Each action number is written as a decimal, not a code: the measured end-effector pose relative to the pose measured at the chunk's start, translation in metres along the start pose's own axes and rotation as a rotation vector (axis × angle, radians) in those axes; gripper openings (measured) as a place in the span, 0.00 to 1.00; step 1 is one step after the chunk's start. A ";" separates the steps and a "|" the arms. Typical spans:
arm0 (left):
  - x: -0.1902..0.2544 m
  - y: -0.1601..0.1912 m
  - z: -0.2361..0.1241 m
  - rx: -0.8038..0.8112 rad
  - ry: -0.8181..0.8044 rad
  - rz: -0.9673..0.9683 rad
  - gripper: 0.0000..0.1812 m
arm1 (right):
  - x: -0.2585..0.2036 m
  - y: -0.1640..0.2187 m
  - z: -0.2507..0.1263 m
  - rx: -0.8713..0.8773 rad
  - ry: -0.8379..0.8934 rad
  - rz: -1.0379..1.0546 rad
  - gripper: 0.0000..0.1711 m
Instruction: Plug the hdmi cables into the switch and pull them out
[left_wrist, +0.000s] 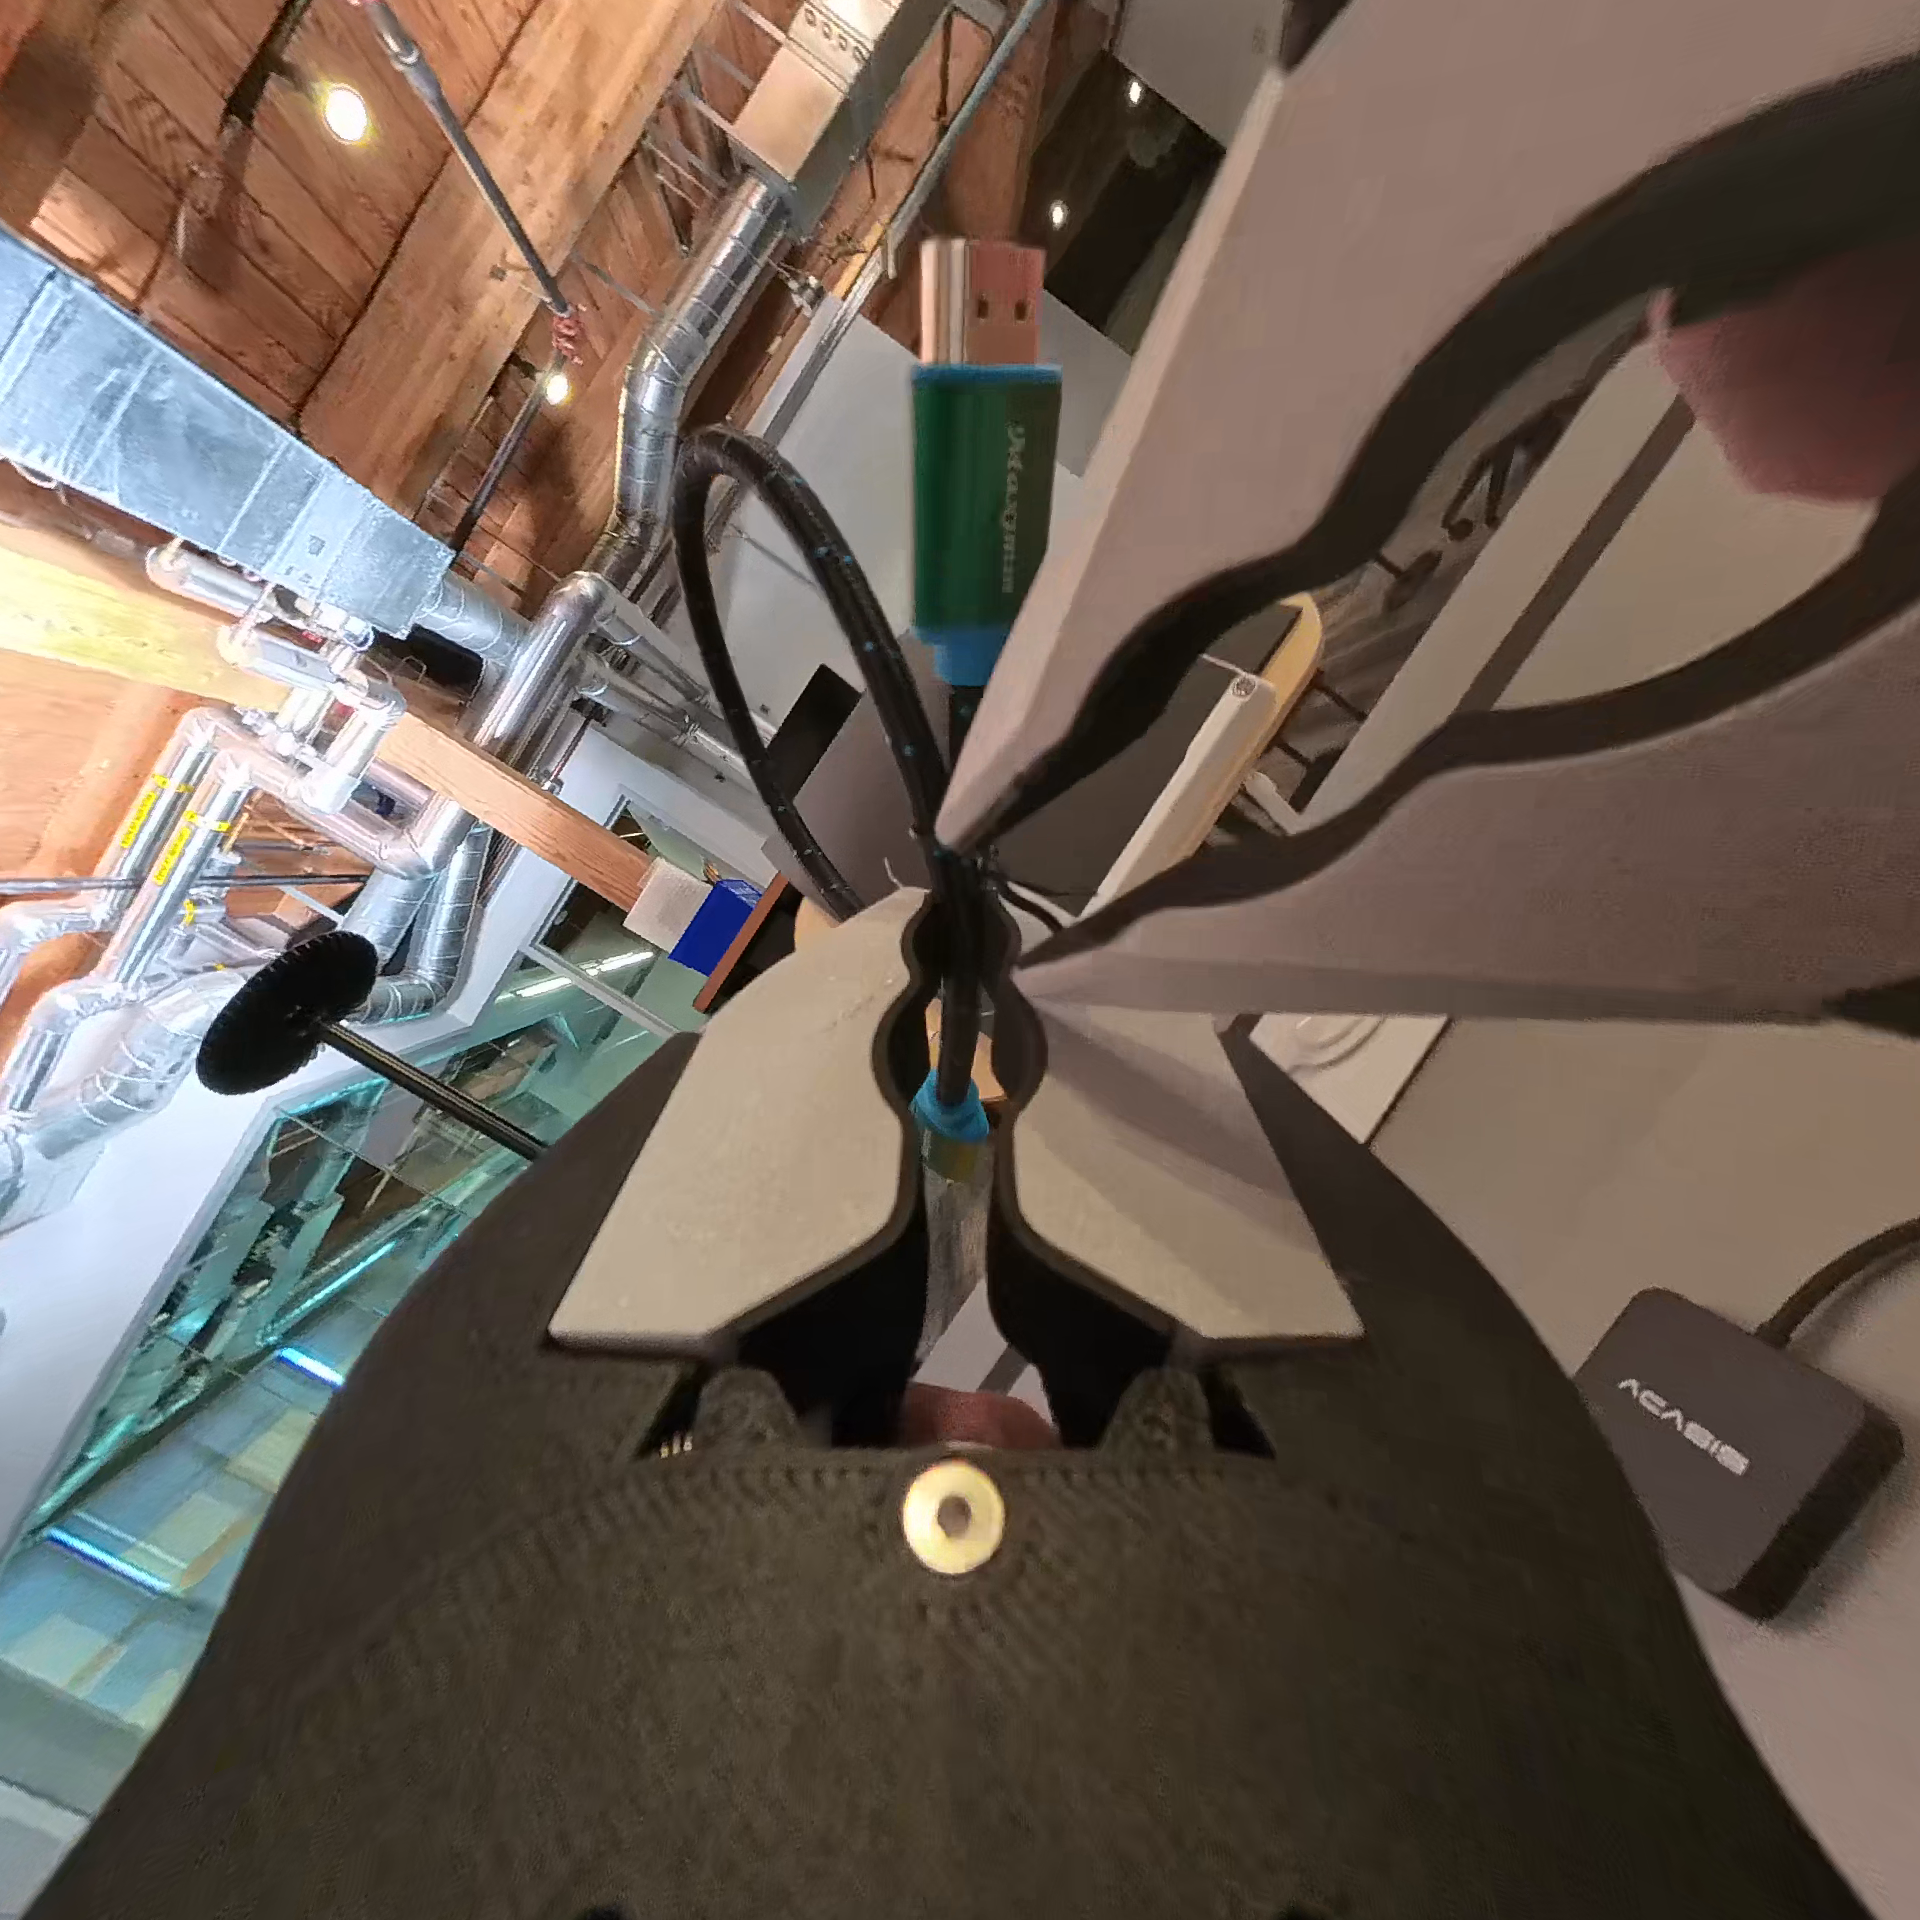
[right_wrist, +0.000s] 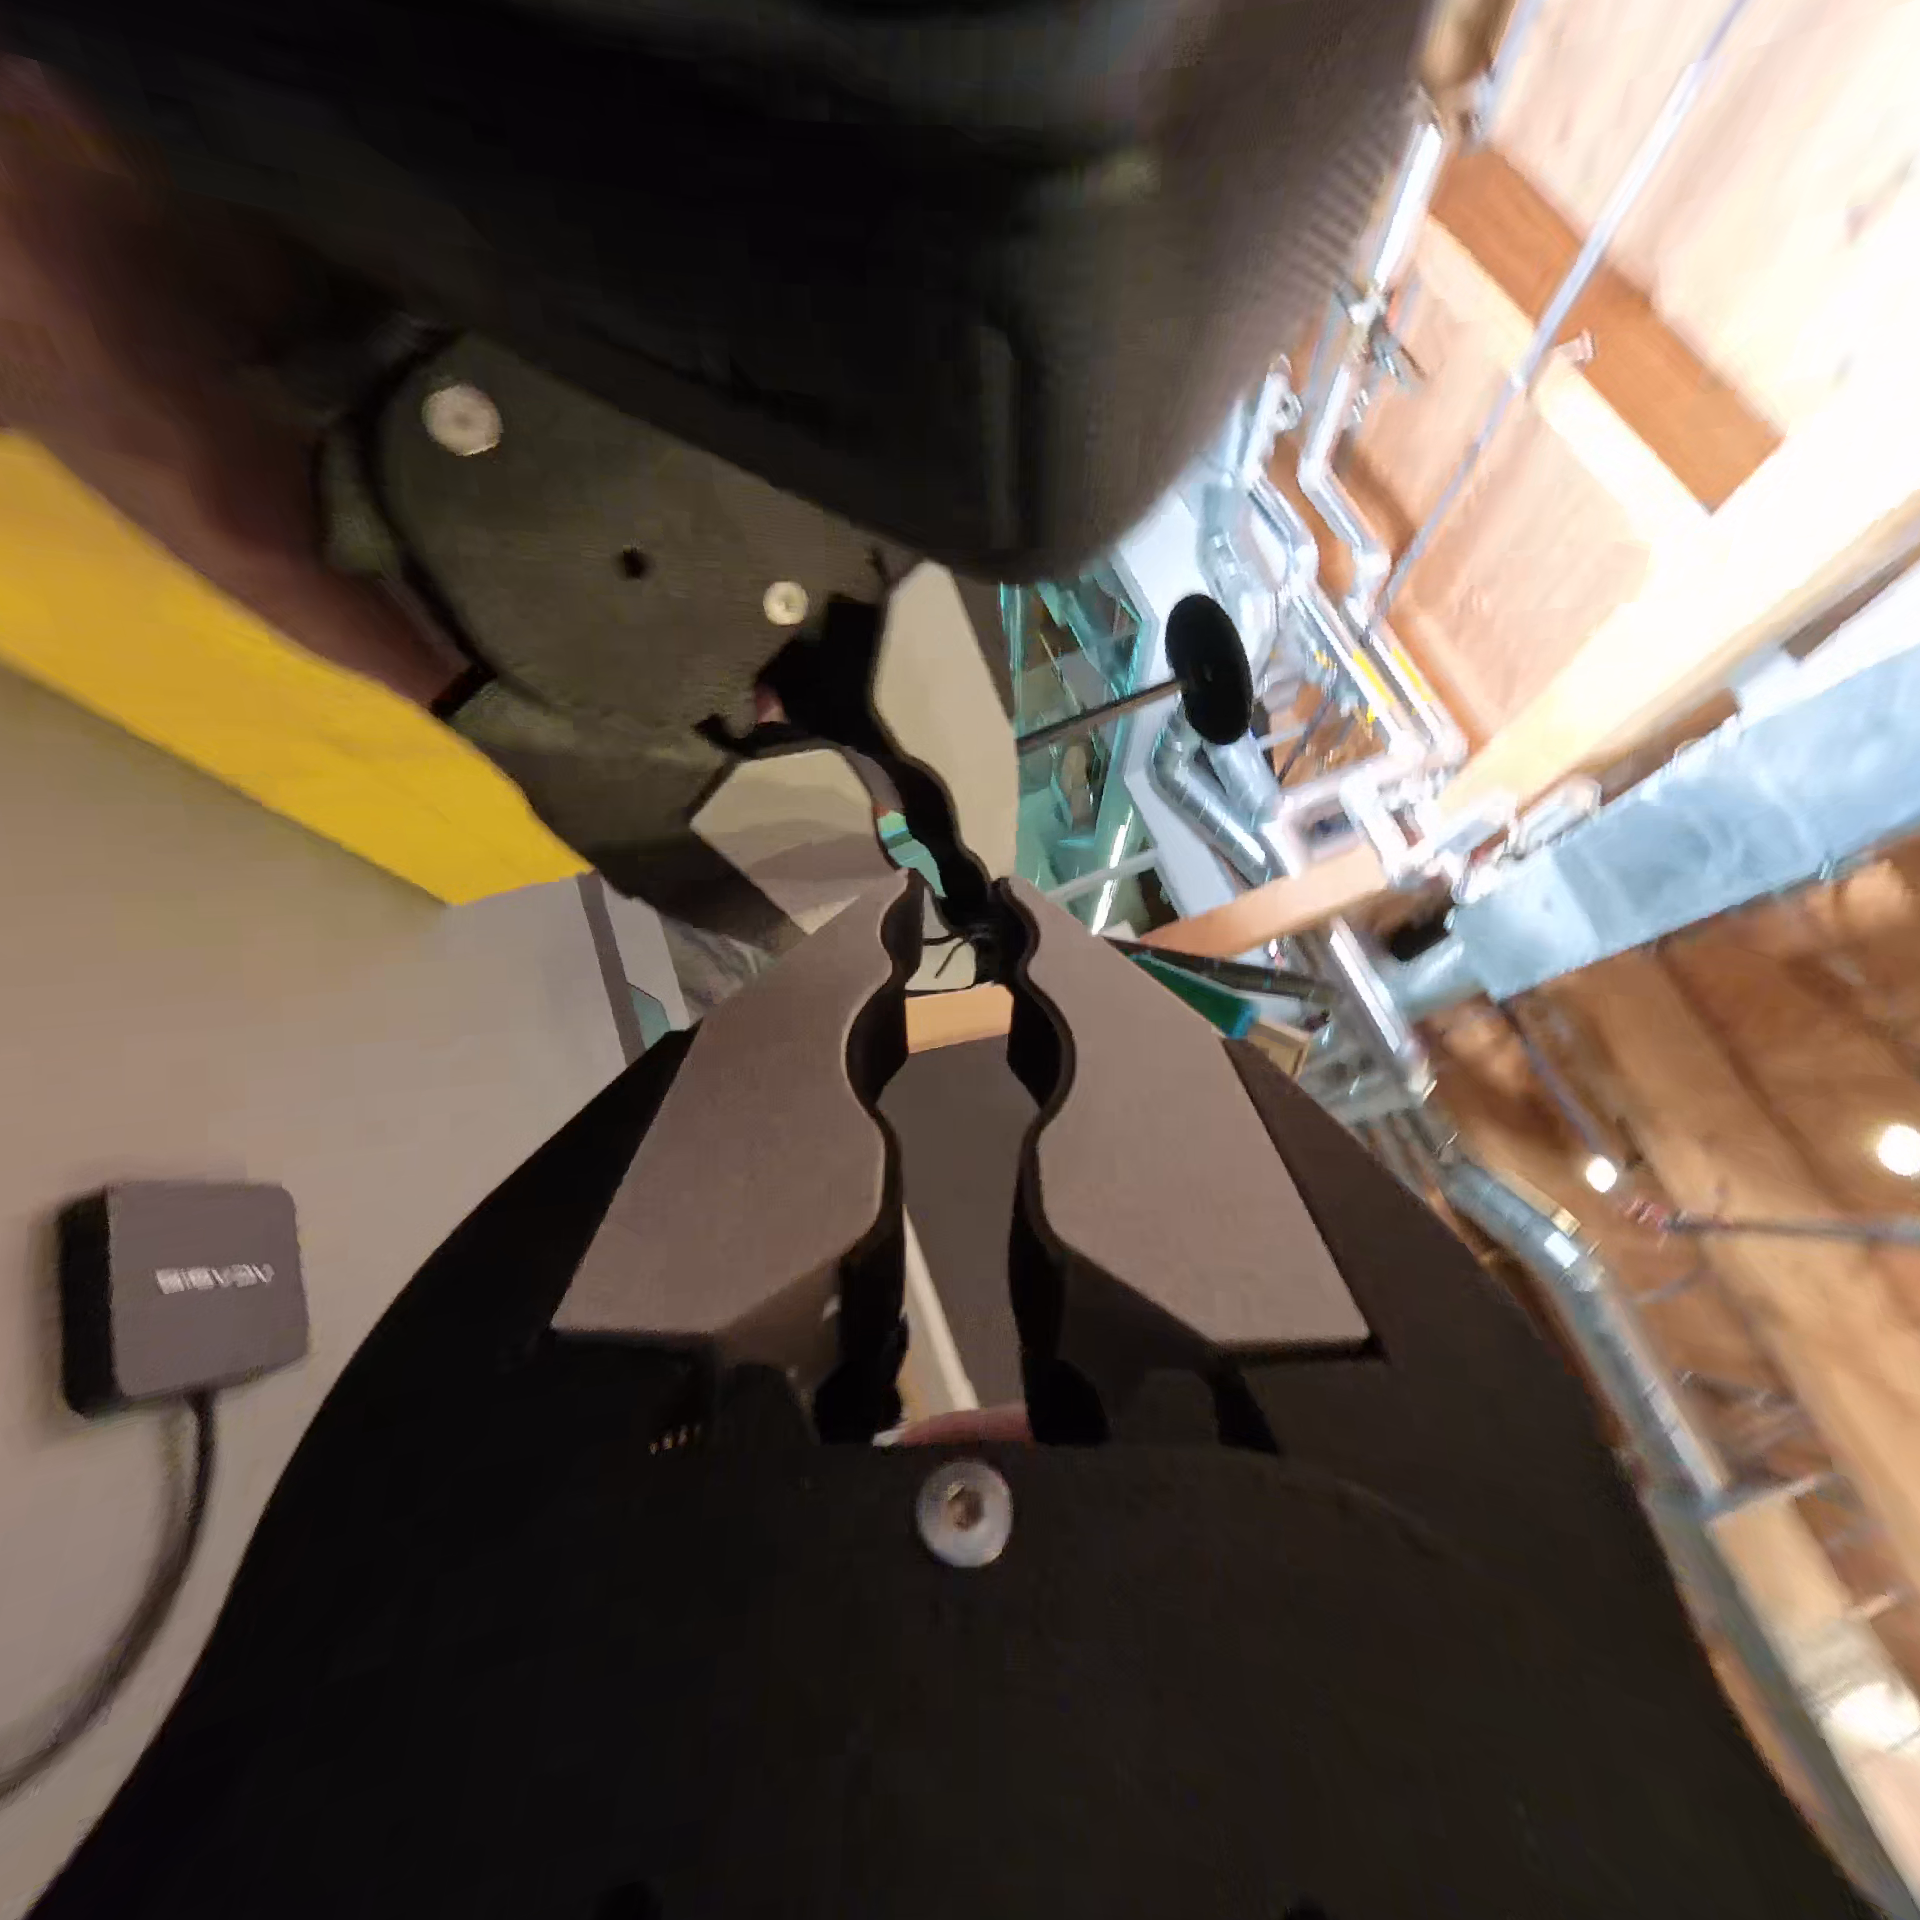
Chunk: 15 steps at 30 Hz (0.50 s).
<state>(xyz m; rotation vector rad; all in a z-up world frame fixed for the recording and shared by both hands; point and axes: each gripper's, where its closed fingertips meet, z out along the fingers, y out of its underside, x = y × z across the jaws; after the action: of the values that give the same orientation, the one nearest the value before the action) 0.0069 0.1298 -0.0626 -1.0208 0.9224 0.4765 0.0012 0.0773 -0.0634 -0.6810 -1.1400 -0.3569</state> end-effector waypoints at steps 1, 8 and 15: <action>0.001 0.001 0.001 -0.011 0.004 0.020 0.03 | -0.002 0.000 -0.002 0.009 -0.017 -0.055 0.06; 0.014 0.013 0.006 -0.104 0.097 0.172 0.03 | -0.004 0.021 -0.004 -0.052 -0.141 -0.202 0.06; 0.022 0.024 0.007 -0.185 0.162 0.259 0.03 | -0.018 0.027 -0.001 -0.062 -0.245 -0.286 0.09</action>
<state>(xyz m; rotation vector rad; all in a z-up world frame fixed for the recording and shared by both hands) 0.0049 0.1453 -0.0917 -1.1243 1.1798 0.7135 0.0112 0.0953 -0.0884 -0.6283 -1.4703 -0.5641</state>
